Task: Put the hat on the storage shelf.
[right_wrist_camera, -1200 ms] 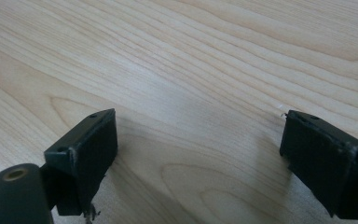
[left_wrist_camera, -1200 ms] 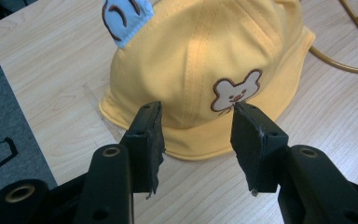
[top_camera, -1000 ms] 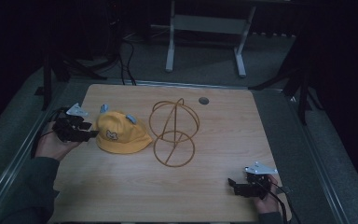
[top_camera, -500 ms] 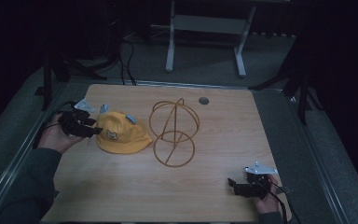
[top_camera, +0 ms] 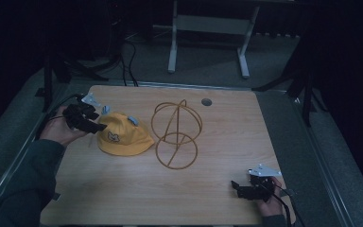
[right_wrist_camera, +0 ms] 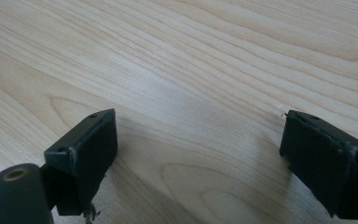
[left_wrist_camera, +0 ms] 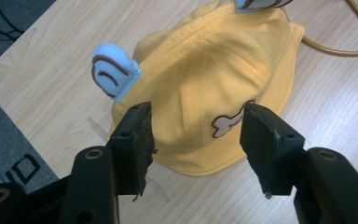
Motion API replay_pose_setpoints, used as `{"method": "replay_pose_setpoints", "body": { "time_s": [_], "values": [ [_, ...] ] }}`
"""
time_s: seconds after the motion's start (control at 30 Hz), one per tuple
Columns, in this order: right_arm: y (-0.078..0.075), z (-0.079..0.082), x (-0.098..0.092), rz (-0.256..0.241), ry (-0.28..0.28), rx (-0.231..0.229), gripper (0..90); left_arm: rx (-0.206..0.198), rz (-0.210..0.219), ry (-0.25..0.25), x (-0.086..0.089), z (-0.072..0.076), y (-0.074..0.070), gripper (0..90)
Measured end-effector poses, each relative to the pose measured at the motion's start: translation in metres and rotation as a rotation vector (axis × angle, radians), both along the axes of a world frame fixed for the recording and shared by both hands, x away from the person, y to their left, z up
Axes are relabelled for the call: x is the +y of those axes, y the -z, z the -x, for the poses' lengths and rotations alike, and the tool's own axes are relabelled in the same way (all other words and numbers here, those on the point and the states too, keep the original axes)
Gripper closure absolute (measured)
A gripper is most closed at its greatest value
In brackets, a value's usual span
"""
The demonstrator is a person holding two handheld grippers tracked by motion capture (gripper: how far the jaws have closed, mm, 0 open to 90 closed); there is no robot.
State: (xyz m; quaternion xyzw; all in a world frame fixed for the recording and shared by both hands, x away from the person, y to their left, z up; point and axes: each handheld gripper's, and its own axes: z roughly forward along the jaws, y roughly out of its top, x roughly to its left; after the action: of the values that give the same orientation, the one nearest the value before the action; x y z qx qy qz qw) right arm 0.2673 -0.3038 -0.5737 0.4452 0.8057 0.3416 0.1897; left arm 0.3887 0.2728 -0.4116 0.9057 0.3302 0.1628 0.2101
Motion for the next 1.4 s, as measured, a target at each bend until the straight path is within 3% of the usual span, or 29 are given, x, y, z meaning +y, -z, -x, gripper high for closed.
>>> {"method": "replay_pose_setpoints", "body": {
  "time_s": [0.17,0.4,0.57,0.8,0.87,0.93,1.03,1.27,1.3,1.4],
  "values": [
    [0.000,0.000,0.000,0.000,0.000,0.000,11.0,0.013,-0.033,0.029,-0.009,-0.008,-0.005,37.6],
    [0.000,0.000,0.000,0.000,0.000,0.000,11.0,0.060,-0.071,0.026,-0.018,-0.021,-0.011,33.4],
    [0.000,0.000,0.000,0.000,0.000,0.000,11.0,0.083,-0.054,0.027,-0.022,-0.029,-0.011,29.7],
    [0.000,0.000,0.000,0.000,0.000,0.000,11.0,0.073,-0.048,0.032,-0.026,-0.039,-0.009,26.8],
    [0.000,0.000,0.000,0.000,0.000,0.000,11.0,0.057,-0.064,0.040,-0.029,-0.042,-0.008,25.3],
    [0.000,0.000,0.000,0.000,0.000,0.000,11.0,0.060,-0.065,0.044,-0.032,-0.043,-0.007,24.3],
    [0.000,0.000,0.000,0.000,0.000,0.000,11.0,0.066,-0.099,0.076,-0.041,-0.049,-0.002,23.0],
    [0.000,0.000,0.000,0.000,0.000,0.000,11.0,0.122,-0.109,0.110,-0.052,-0.060,0.008,22.3],
    [0.000,0.000,0.000,0.000,0.000,0.000,11.0,0.157,-0.133,0.114,-0.053,-0.063,0.015,22.3],
    [0.000,0.000,0.000,0.000,0.000,0.000,11.0,0.170,-0.150,0.122,-0.056,-0.064,0.021,24.1]
  ]
}}
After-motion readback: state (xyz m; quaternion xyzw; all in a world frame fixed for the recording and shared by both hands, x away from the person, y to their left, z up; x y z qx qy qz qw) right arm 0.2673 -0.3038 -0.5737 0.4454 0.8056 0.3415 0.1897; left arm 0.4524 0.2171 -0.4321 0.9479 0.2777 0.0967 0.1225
